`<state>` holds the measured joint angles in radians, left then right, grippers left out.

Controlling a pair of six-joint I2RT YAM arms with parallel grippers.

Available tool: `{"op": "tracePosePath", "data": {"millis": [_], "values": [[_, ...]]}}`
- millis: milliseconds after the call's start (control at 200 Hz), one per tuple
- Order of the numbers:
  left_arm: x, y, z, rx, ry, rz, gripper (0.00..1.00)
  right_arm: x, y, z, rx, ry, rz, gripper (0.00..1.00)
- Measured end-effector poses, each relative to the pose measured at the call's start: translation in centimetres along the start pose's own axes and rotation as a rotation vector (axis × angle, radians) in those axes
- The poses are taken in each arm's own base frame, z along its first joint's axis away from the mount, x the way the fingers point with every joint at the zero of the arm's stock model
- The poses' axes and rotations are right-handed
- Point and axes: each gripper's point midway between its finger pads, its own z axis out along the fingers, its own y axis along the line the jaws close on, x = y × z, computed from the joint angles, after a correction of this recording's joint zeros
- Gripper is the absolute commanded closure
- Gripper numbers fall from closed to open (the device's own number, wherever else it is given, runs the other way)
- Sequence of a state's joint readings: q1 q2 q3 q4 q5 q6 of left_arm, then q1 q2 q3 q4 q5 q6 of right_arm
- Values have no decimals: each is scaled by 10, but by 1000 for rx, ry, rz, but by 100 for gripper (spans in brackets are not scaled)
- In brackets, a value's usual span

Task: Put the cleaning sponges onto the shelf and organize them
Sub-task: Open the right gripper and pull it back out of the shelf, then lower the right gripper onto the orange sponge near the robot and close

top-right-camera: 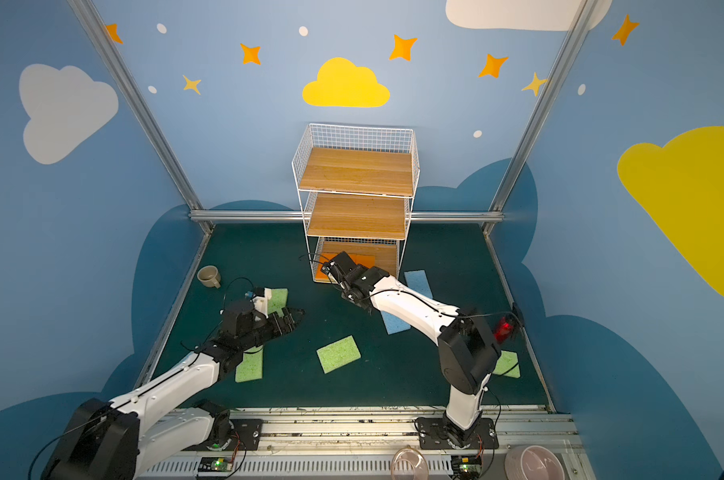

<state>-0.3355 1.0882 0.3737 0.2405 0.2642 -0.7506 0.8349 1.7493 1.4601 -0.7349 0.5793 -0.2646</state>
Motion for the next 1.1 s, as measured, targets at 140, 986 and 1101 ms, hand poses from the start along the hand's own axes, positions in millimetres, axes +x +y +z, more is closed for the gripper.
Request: {"op": "tracePosePath", "data": {"millis": [140,986,1101], "values": [[12,-8,4,1,50,44,0,60,-8,-16,-18,150,243,39],[75,-74,45,22,210,282,0,312,21,6,-93,360,1602,37],[78,-70,49,12,220,275,0,313,23,17,-119,373,1649,41]]}}
